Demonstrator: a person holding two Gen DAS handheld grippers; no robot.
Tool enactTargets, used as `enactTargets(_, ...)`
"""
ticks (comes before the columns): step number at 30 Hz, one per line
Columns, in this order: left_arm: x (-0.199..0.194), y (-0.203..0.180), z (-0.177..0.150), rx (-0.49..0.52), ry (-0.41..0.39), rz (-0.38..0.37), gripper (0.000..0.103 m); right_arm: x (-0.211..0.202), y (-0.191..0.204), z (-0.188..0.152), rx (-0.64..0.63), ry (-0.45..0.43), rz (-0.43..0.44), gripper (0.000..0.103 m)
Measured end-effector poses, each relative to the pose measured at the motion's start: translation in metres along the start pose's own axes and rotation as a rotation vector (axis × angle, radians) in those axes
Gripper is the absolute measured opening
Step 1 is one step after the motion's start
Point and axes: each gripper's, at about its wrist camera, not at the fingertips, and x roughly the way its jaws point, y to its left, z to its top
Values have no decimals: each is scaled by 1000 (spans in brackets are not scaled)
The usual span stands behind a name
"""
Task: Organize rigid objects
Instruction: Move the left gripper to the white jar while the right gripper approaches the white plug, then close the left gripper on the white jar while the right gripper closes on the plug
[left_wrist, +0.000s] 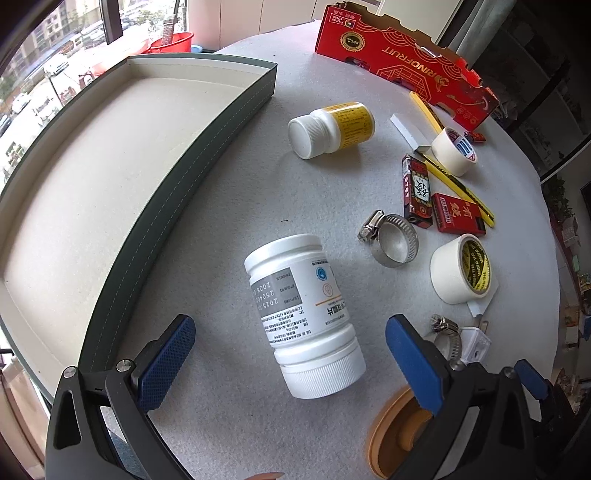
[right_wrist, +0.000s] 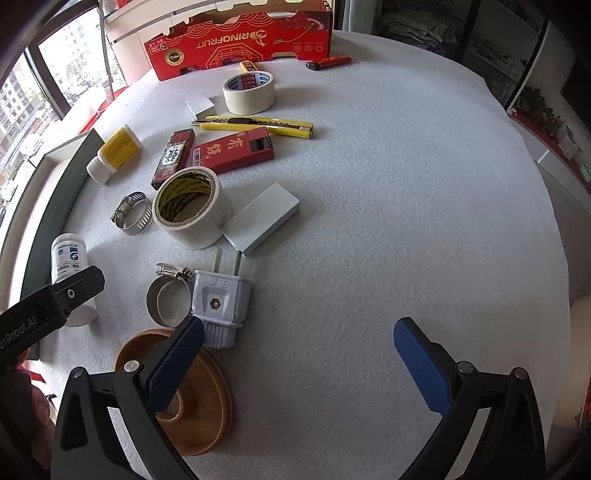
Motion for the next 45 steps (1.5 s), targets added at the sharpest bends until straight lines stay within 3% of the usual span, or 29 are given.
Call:
enactTargets(6,3,-1,4,4,-5,17,103,6,4,2,-33,12,-7,103)
enactTargets(11,4,-4,4,20,-14,24,103,16,-21,5,25,35,-113,103)
enactTargets(15,5,-9,4,22,-7,4,103,20,-37,6,62,47,-48,103)
enactTargets(20,7,-13,4,25,-23,40,103,28,-19,27,-45,26,-3,103)
enactTargets(25,15,-25,1,80,-29,107,103,29,-8,31,-97,21,12,103)
enactTargets(34,14,-25,0,78,-55,117,103,23,-8,21,-125,-28,18,103)
enactTargets(40,12,-27,7,74,-40,123,102,15,-5,11,-146,-2,16,101)
enactTargets(41,11,-29,7,82,-46,116,98,12,-3,12,-158,-7,21,99)
enactTargets(43,6,-34,6,107,-71,105,82,5,1,13,-184,-18,32,78)
enactTargets(44,3,-36,5,116,-78,99,68,1,3,11,-192,-24,36,70)
enactTargets(45,1,-37,4,125,-84,93,50,-2,4,10,-196,-27,40,53)
